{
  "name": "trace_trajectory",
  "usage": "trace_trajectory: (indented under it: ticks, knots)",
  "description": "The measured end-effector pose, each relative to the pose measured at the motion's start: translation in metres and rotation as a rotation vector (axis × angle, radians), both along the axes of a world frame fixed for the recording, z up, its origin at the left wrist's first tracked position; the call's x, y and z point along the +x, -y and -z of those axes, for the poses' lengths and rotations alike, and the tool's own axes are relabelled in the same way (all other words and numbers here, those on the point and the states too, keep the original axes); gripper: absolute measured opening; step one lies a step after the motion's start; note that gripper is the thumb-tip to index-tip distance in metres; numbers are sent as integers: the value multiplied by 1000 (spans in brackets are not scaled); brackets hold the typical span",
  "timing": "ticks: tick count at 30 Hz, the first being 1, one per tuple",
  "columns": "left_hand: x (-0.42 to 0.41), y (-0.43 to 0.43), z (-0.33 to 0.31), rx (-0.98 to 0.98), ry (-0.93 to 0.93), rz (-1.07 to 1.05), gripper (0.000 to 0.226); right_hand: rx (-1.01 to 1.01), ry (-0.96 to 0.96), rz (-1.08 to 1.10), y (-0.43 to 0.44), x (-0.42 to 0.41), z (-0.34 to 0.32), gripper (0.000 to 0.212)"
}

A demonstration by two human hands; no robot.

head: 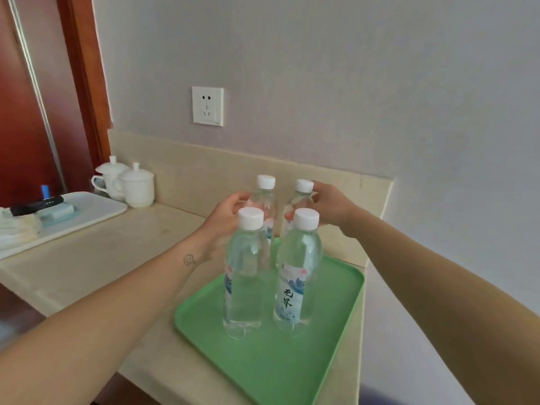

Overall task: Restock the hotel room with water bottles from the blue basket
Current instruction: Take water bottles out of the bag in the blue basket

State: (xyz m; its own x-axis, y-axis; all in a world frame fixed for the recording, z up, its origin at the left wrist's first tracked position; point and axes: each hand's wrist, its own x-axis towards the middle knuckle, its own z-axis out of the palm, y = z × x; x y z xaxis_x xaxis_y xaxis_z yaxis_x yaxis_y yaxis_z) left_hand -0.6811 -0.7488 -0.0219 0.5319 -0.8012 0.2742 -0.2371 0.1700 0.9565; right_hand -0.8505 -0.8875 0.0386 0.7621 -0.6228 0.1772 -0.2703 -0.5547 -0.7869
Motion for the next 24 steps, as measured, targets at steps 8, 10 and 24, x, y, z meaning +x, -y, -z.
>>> trace_trajectory:
  ticks: [8,10,24]
  knots:
    - [14,29,10,34,69,53,41,-29,-68,-47,4,-8,1,39]
    - [16,32,9,52,76,45,49,-36,-90,-65,3,-8,1,39]
    - [-7,-38,-93,-368,-202,-132,10,21,16,146,-12,-79,-19,57]
